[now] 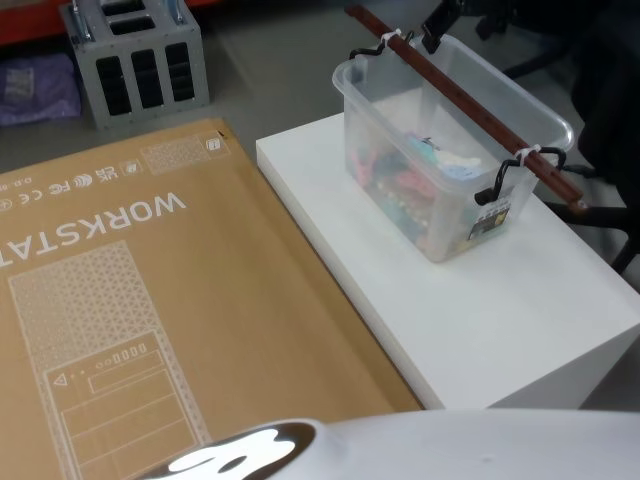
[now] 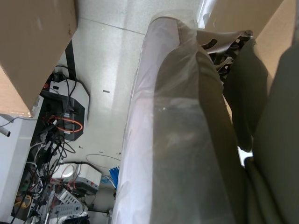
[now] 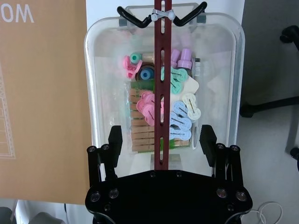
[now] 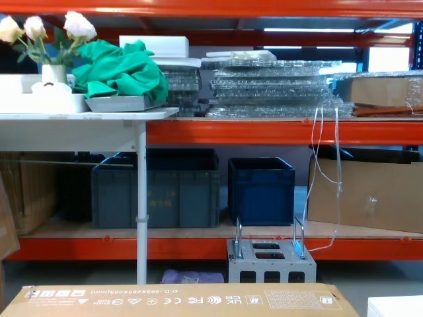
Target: Use one hand to grasp the basket and place it at the designated location.
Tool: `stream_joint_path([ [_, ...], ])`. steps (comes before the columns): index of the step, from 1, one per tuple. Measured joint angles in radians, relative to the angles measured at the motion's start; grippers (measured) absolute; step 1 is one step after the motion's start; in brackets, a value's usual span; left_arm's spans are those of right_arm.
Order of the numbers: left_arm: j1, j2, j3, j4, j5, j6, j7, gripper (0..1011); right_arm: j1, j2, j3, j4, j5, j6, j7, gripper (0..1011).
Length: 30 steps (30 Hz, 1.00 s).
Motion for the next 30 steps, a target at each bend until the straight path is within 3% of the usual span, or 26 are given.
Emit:
stream_joint_path([
  [21,0.0,0.0,0.0,0.0,0.0,0.0,0.0,0,-0.002,-0.002,0.0,0.004,0.0,-0.014,0.002,1001],
  [30,0.0,0.0,0.0,0.0,0.0,0.0,0.0,0,0.001,-0.027,-0.012,0.052,0.001,-0.037,0.026,1001],
])
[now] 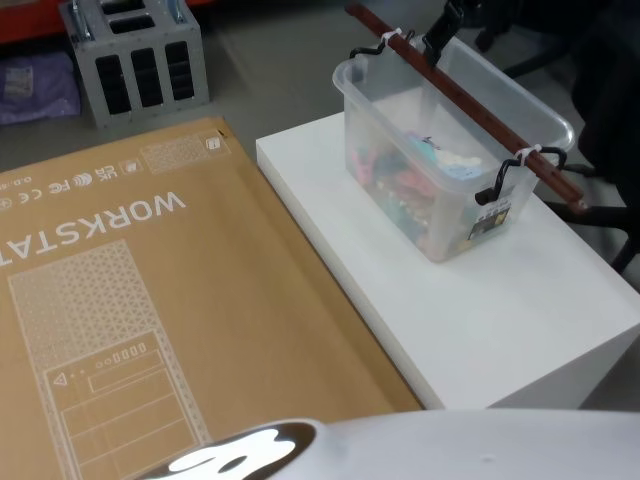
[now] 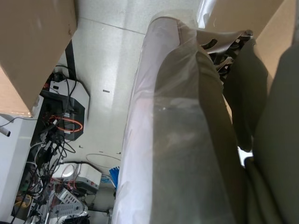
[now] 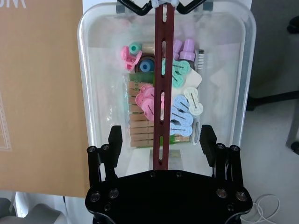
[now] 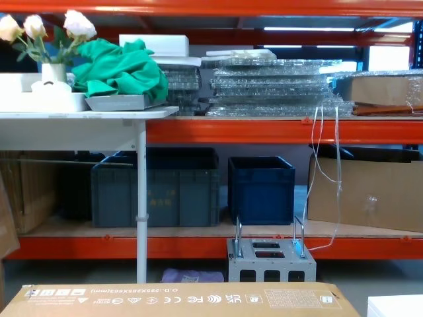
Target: Use one hand to grasp the basket and place it at the designated location.
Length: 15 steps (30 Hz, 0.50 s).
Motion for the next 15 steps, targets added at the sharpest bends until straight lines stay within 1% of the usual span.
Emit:
stream_joint_path([
  [9,0.0,0.0,0.0,0.0,0.0,0.0,0.0,0,0.01,-0.041,-0.025,0.073,-0.001,-0.029,0.02,1001],
  [15,0.0,0.0,0.0,0.0,0.0,0.0,0.0,0,0.015,-0.057,-0.041,0.1,-0.004,-0.041,0.023,1002],
])
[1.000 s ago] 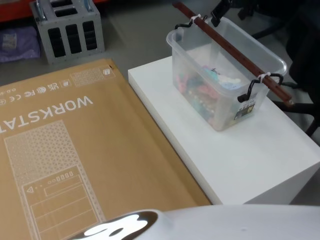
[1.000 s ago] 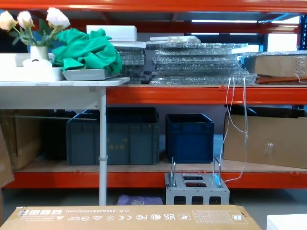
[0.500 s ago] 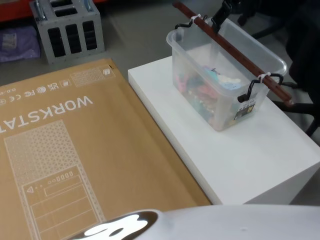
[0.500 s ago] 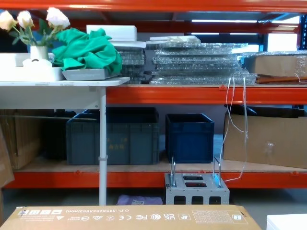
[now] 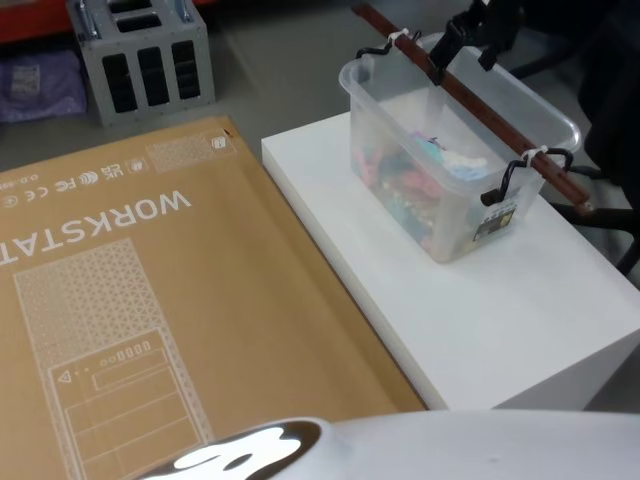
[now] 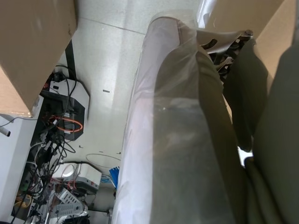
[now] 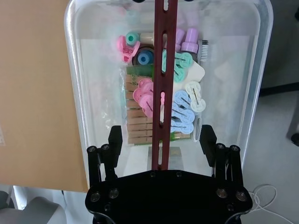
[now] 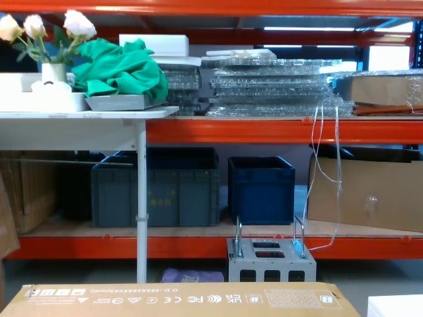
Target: Use one hand to grasp the basket and place it at the designated location.
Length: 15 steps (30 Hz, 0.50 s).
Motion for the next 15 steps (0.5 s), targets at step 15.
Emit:
stream_joint_path([
  [15,0.0,0.0,0.0,0.0,0.0,0.0,0.0,0,0.0,-0.017,-0.029,0.028,-0.009,-0.018,0.011,1001],
])
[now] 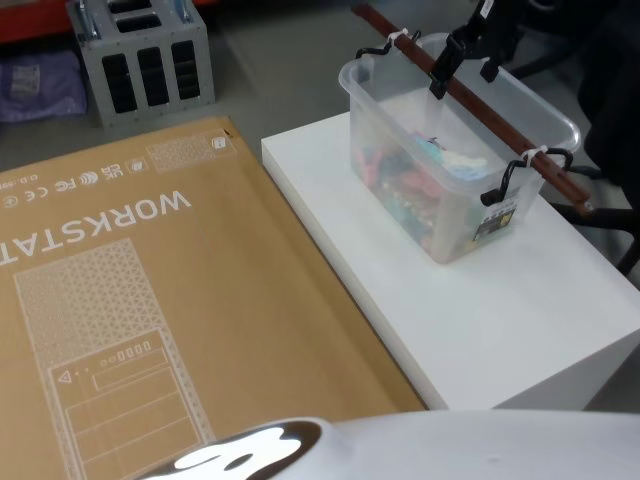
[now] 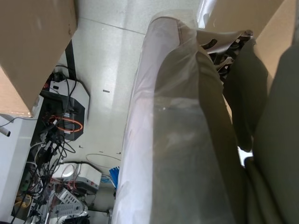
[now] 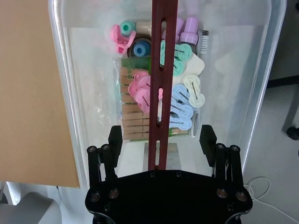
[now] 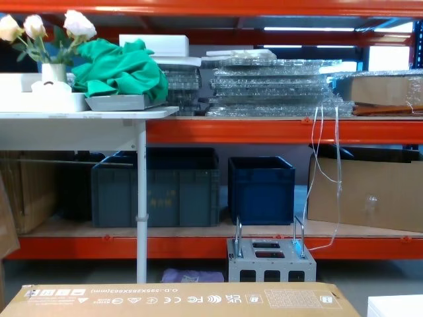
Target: Use one hand to grasp the basket and place it at the designated location.
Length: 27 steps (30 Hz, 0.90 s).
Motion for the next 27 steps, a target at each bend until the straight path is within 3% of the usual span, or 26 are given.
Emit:
stream_joint_path([
  [24,0.0,0.0,0.0,0.0,0.0,0.0,0.0,0,-0.012,-0.024,-0.041,0.042,0.004,-0.031,0.023,1001],
  [27,0.0,0.0,0.0,0.0,0.0,0.0,0.0,0,-0.01,-0.031,-0.045,0.053,0.001,-0.03,0.024,952],
])
